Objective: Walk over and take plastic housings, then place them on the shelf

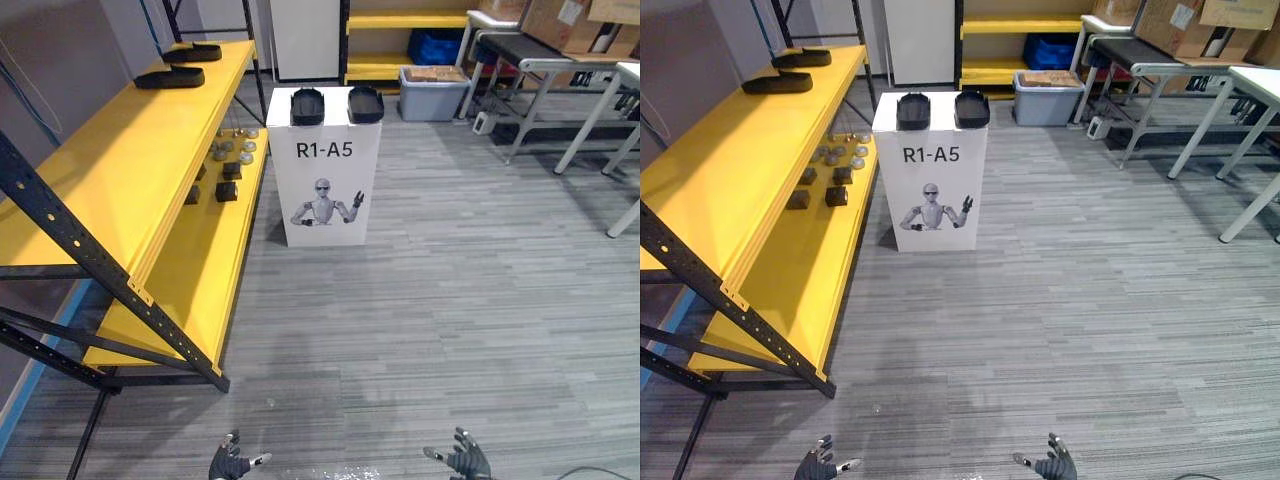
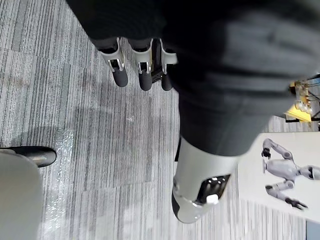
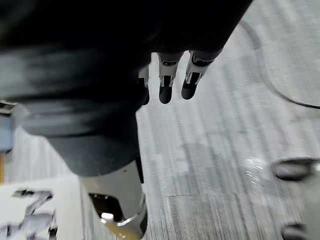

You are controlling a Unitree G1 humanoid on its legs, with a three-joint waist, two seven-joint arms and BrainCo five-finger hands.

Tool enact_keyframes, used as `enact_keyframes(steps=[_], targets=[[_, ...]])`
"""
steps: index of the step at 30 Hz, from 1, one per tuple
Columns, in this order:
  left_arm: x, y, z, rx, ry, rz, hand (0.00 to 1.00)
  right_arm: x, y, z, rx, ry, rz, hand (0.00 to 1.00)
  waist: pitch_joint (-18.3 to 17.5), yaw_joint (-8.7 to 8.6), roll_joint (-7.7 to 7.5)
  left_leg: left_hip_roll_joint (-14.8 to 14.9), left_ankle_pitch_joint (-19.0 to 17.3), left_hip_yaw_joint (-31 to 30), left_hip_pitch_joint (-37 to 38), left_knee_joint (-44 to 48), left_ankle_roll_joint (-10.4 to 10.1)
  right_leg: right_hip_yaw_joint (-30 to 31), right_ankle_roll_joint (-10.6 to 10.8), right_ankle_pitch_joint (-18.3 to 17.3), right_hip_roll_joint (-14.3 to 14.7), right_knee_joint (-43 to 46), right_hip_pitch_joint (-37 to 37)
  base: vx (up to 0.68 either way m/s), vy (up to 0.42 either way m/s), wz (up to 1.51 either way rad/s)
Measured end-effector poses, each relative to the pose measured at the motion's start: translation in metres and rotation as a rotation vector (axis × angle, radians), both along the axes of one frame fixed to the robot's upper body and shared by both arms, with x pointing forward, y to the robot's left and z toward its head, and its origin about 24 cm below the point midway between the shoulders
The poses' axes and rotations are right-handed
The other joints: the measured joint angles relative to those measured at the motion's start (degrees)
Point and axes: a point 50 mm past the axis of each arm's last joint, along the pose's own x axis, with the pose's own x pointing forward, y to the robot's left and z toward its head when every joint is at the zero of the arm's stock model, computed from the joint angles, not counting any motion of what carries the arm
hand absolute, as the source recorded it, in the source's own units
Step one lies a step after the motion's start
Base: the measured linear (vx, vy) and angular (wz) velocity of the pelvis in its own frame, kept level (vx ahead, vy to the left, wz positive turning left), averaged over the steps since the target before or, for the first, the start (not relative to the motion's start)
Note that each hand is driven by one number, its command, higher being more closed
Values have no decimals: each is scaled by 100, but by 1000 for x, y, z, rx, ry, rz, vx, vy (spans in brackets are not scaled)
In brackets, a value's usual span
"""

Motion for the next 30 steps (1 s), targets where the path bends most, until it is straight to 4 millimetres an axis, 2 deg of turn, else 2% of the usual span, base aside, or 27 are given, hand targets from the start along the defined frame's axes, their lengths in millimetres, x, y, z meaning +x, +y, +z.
enact_keyframes(steps=[3, 7, 18, 23, 25, 26, 27, 28, 29, 30], targets=[[-2, 8, 2, 20, -9, 38, 0, 8, -2, 7, -52, -35, 67, 0, 78, 3, -10, 0, -58, 7, 125, -27, -91, -1, 14, 3, -4, -77, 148, 62, 11, 0], [3, 10, 8, 34, -49, 35, 0, 10, -5, 8, -77, -34, 99, 0, 107, -2, 1, -10, -109, 5, 184, -27, -170, -6, 108, -45, -23, -134, 244, 10, 3, 0], [6, 9, 11, 20, -82, 99, 0, 15, -17, 13, -87, -57, 46, 0, 130, -11, 42, 2, -189, 74, 249, 34, -252, 39, 174, -86, -24, -130, 312, -19, 0, -2], [12, 3, 14, 9, -113, 107, 0, 30, -17, 18, -90, -98, 37, 0, 199, -4, 194, 52, -598, 280, -163, 648, -81, 228, 217, -144, -2, -15, 33, -74, 38, -25], [15, 3, 18, 12, -138, 113, 0, 33, -17, 19, -88, -102, 35, 0, 247, 7, 241, 67, -904, 371, -417, 1096, 1, 317, 354, -500, -17, 611, -303, -1, 60, -23], [17, 3, 19, 16, -148, 115, 0, 32, -17, 18, -87, -91, 32, 0, 275, 14, 254, 65, -1101, 390, -484, 1342, 63, 302, 612, -735, -60, 1208, -525, 12, 57, -14], [17, 4, 20, 19, -152, 116, 0, 31, -16, 16, -83, -84, 30, 0, 324, 30, 236, 69, -1272, 397, -446, 1456, 153, 227, 763, -836, -93, 2101, -863, 24, 100, -10], [17, 4, 21, 22, -153, 115, 0, 31, -15, 16, -78, -84, 27, 0, 329, 22, 253, 69, -1328, 377, -418, 1502, 174, 125, 761, -838, -131, 2677, -1122, 69, 100, 5], [21, 5, 22, 30, -162, 103, 0, 31, -12, 16, -73, -86, 25, 0, 384, -12, 230, 38, -1434, 328, -304, 1584, 236, -67, 739, -835, -266, 3798, -1643, 112, 96, 17], [22, 4, 22, 31, -161, 96, 0, 30, -12, 15, -72, -81, 25, 0, 419, -6, 226, 35, -1509, 301, -230, 1628, 240, -155, 737, -842, -339, 4153, -1823, 201, 81, 21]])
